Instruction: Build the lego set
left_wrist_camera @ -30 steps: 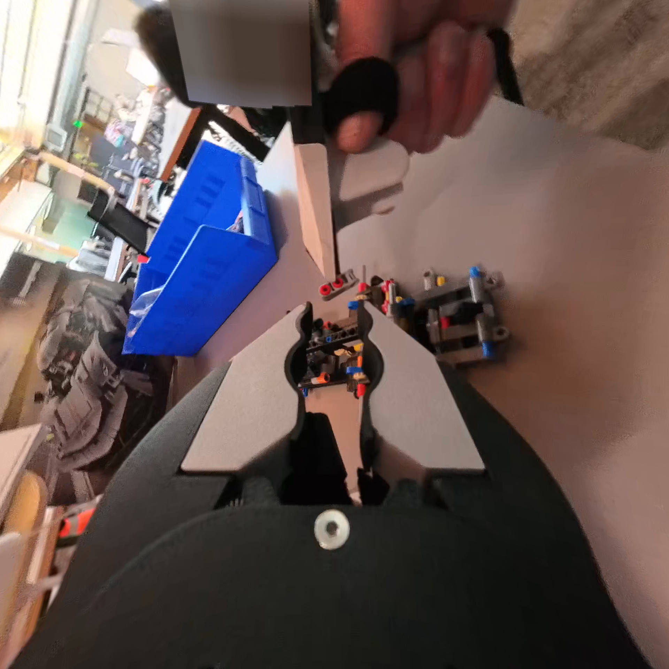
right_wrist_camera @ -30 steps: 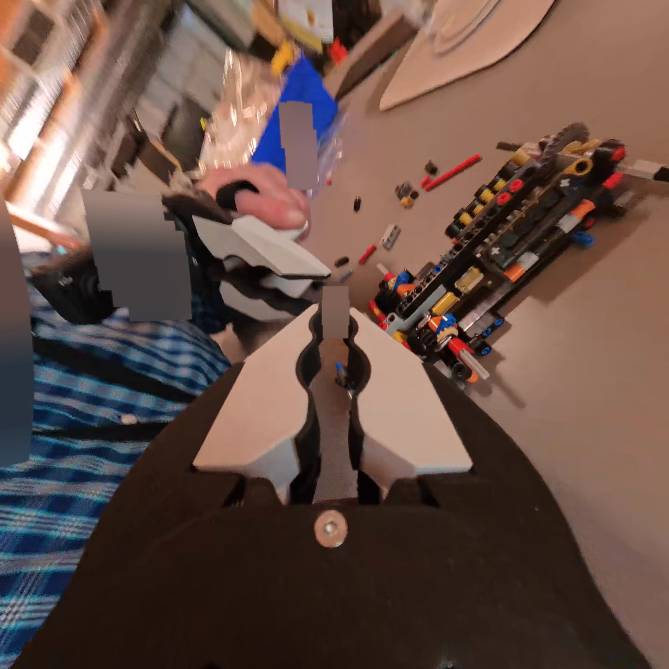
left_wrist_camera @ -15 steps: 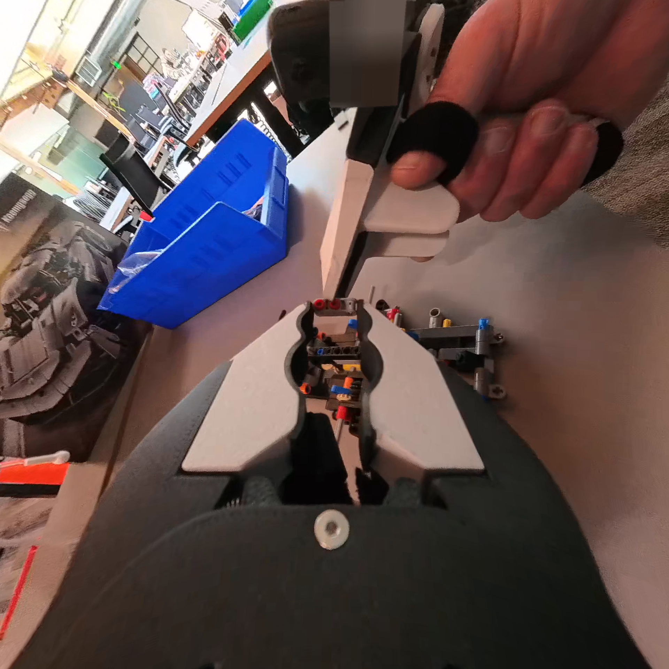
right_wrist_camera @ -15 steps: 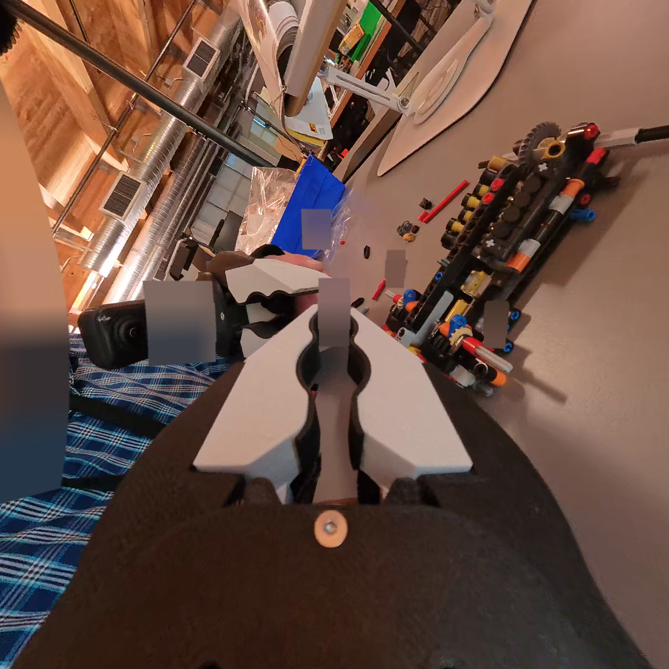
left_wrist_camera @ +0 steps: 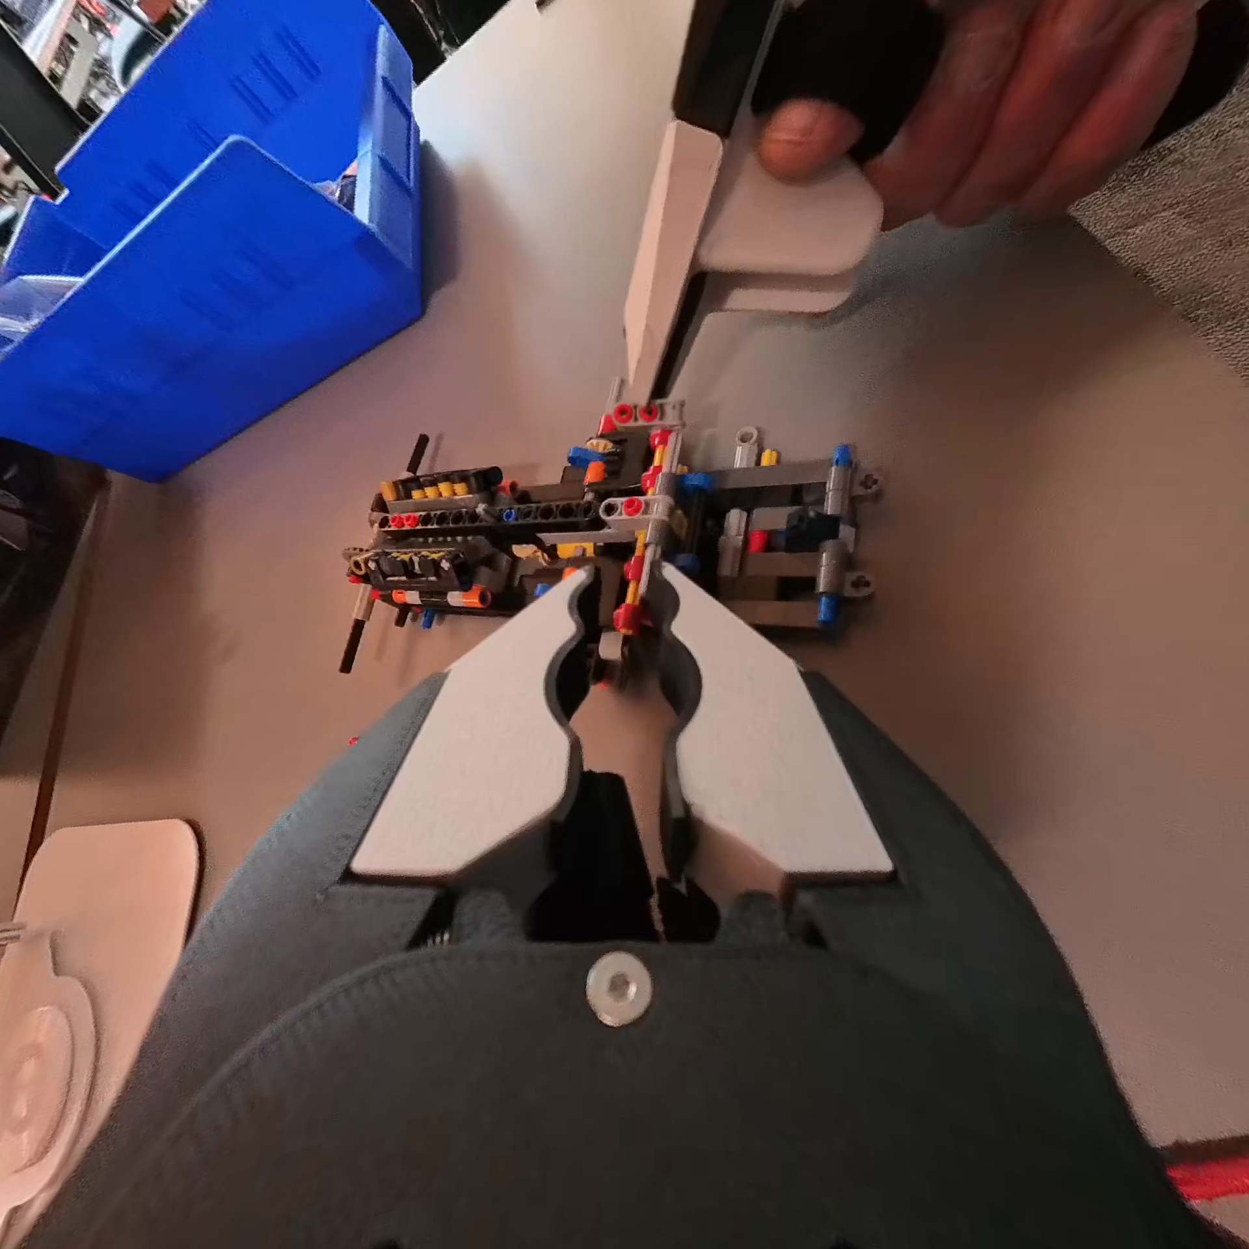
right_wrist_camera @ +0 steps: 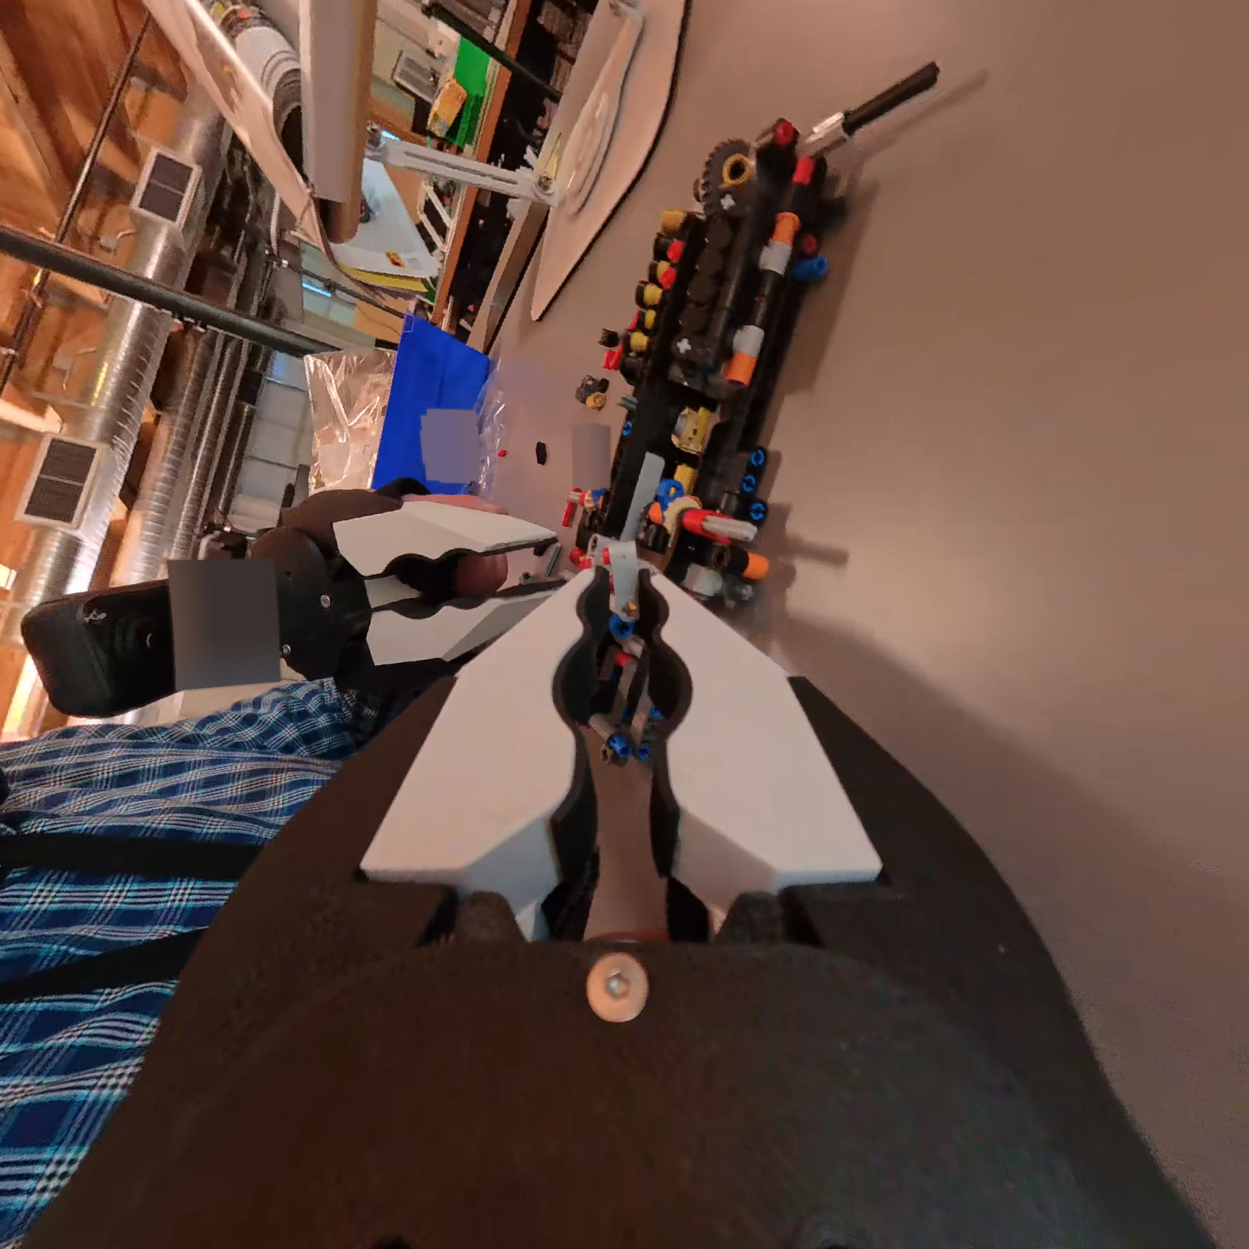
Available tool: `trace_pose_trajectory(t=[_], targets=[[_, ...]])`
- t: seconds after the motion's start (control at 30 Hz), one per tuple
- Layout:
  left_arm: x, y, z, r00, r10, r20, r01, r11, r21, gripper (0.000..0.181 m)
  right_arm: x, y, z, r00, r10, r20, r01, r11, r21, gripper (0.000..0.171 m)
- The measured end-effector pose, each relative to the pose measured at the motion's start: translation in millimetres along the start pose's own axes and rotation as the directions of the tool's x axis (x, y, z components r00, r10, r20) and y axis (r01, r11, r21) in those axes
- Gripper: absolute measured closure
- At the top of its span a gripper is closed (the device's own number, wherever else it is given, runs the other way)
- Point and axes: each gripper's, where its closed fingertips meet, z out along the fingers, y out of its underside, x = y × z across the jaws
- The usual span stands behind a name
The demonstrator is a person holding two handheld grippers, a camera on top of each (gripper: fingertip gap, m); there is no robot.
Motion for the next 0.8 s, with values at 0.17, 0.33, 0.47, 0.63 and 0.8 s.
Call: trace_pose_trajectory(t=[0.17,0.33,0.47,0.63,0.8], targets=[[1.3,2.0,0.5,1.0,-0.015,-0.026,0.016,1.0,0.009,0.172,-0.7,-0.2,0.7,0.995,0.081,0.063,-0.085,0.995,0.06,0.166],[5.3,4.5,2.7,0.998,-0.029,-0.057,0.029,1.0,0.006,0.174,-1.0,2.0,3.6,0.992,0.107,0.074,-0.111,0.992,0.06,0.166],[5.3,5.9,4.2,0.998,-0.037,-0.06,0.037,0.999,0.006,0.173,-0.4,-0.1,4.3,0.99,0.12,0.075,-0.125,0.989,0.076,0.166],[4.8,6.8,4.9,0.997,-0.038,-0.06,0.039,0.999,0.007,0.174,-1.4,-2.9,6.1,0.983,0.161,0.087,-0.17,0.98,0.1,0.166],[4.7,6.3,4.3,0.997,-0.042,-0.062,0.043,0.999,0.016,0.174,-0.4,-3.9,7.6,0.977,0.192,0.089,-0.202,0.972,0.121,0.166]])
